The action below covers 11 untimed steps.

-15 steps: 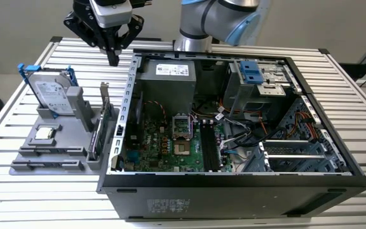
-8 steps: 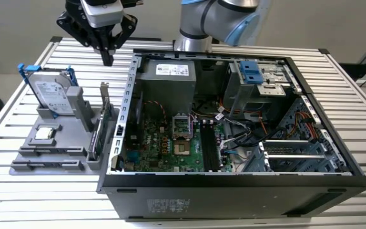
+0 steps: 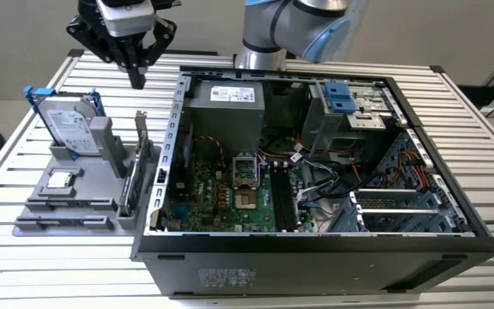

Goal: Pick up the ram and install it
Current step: 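Reach for the ram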

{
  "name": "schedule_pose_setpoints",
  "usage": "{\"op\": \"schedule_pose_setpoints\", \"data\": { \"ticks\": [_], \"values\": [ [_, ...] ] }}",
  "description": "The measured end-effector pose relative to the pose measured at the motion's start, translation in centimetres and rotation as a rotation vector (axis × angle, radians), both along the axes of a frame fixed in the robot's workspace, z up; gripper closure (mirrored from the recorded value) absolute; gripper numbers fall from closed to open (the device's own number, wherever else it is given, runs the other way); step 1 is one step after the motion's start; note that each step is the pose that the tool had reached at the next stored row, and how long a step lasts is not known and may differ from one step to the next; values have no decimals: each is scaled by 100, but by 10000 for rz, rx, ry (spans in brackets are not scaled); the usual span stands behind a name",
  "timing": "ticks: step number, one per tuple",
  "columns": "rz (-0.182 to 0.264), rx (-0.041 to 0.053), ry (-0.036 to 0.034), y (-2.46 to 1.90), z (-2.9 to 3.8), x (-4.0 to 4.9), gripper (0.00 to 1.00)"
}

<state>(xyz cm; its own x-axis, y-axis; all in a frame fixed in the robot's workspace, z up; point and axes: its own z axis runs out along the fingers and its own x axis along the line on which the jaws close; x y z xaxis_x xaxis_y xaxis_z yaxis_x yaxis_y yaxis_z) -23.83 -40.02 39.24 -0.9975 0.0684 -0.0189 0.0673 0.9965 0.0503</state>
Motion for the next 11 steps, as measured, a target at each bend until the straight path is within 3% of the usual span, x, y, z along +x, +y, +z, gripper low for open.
{"op": "schedule_pose_setpoints", "data": {
  "ticks": [11],
  "values": [
    [153, 0, 0, 0, -2, -248, 100]
  ]
}}
